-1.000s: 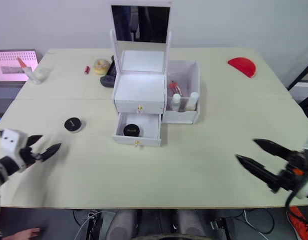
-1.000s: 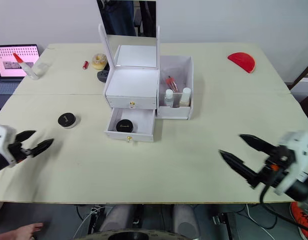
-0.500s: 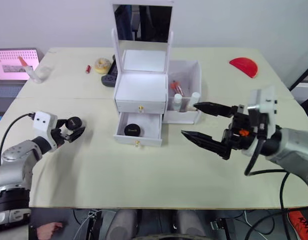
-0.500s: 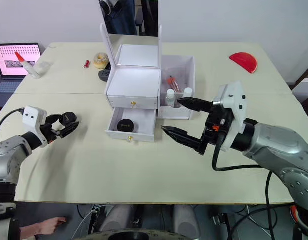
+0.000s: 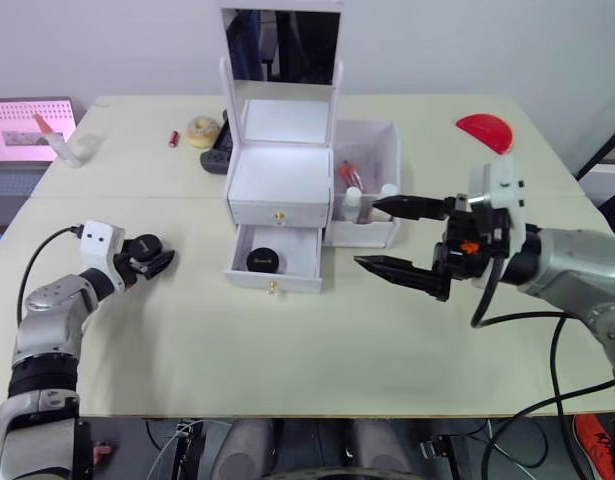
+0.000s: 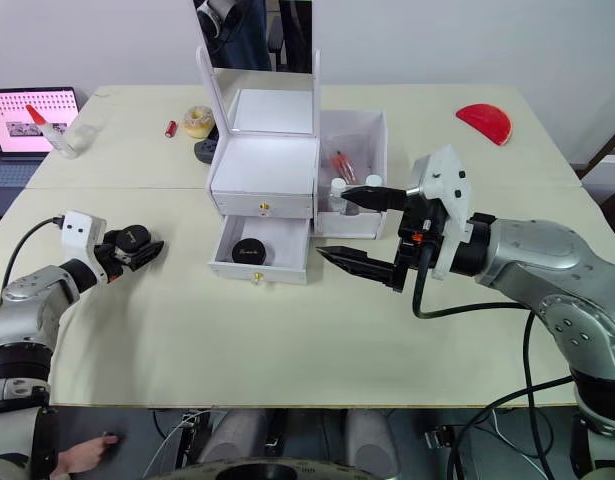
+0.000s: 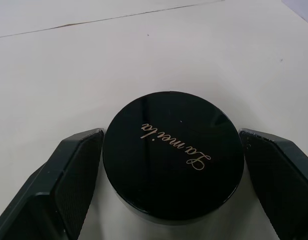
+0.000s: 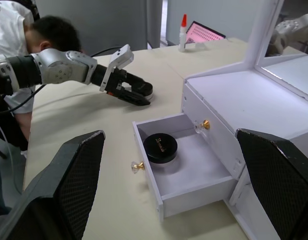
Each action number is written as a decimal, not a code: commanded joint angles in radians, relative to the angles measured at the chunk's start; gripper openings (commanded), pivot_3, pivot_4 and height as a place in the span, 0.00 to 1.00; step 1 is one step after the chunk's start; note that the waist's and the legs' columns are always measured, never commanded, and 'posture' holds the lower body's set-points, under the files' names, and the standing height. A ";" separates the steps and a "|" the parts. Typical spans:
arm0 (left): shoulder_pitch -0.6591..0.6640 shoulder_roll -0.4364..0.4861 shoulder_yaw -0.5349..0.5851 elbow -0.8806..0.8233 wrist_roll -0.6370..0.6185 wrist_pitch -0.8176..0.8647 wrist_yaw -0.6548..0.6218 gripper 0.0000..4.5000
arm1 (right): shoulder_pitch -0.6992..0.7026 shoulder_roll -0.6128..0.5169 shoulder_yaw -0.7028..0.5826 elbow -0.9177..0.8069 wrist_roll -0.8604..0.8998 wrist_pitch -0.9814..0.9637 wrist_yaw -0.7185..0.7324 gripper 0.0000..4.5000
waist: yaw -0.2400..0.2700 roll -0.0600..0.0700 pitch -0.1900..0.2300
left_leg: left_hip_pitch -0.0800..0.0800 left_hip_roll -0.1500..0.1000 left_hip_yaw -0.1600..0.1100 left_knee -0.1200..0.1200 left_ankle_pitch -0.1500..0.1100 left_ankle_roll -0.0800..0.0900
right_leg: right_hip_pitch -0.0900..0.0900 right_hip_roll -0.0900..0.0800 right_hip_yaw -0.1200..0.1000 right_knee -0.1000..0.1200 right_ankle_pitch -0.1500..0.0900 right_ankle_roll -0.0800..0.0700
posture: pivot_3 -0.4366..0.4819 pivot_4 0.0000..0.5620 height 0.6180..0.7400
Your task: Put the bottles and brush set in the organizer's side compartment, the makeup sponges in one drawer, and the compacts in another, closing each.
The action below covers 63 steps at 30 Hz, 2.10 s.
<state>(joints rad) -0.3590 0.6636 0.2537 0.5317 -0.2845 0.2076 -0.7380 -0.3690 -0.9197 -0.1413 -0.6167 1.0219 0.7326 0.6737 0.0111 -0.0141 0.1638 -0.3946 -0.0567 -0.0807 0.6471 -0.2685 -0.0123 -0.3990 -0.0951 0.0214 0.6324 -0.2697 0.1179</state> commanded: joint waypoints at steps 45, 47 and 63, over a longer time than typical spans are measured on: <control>-0.261 -0.109 -0.440 -0.484 -0.053 0.216 -0.420 0.60 | 0.054 0.097 -0.039 -0.108 -0.077 0.034 -0.119 1.00 | -0.002 0.000 0.001 | -0.012 0.000 -0.001 0.005 0.001 0.000 | -0.011 0.006 -0.002 0.003 0.000 0.000 | 0.48 0.27 1.00; -0.264 -0.115 -0.447 -0.479 -0.045 0.215 -0.424 0.60 | 0.058 0.097 -0.044 -0.115 -0.072 0.038 -0.128 1.00 | -0.002 0.000 0.001 | -0.012 0.000 -0.001 0.005 0.001 0.000 | -0.011 0.006 -0.002 0.003 0.001 0.000 | 0.48 0.27 1.00; -0.285 -0.142 -0.475 -0.459 -0.022 0.235 -0.438 0.71 | 0.078 0.102 -0.055 -0.149 -0.048 0.041 -0.185 1.00 | -0.001 0.000 0.001 | -0.012 0.000 -0.001 0.006 0.001 0.000 | -0.011 0.006 -0.002 0.004 0.001 0.000 | 0.48 0.27 1.00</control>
<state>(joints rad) -0.6352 0.5155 -0.2224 0.0946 -0.3012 0.4461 -1.1650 -0.2882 -0.8196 -0.1677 -0.7331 0.9580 0.7811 0.4947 0.0099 -0.0138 0.1643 -0.4064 -0.0569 -0.0817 0.6526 -0.2676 -0.0127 -0.4095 -0.0887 0.0198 0.6363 -0.2691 0.1181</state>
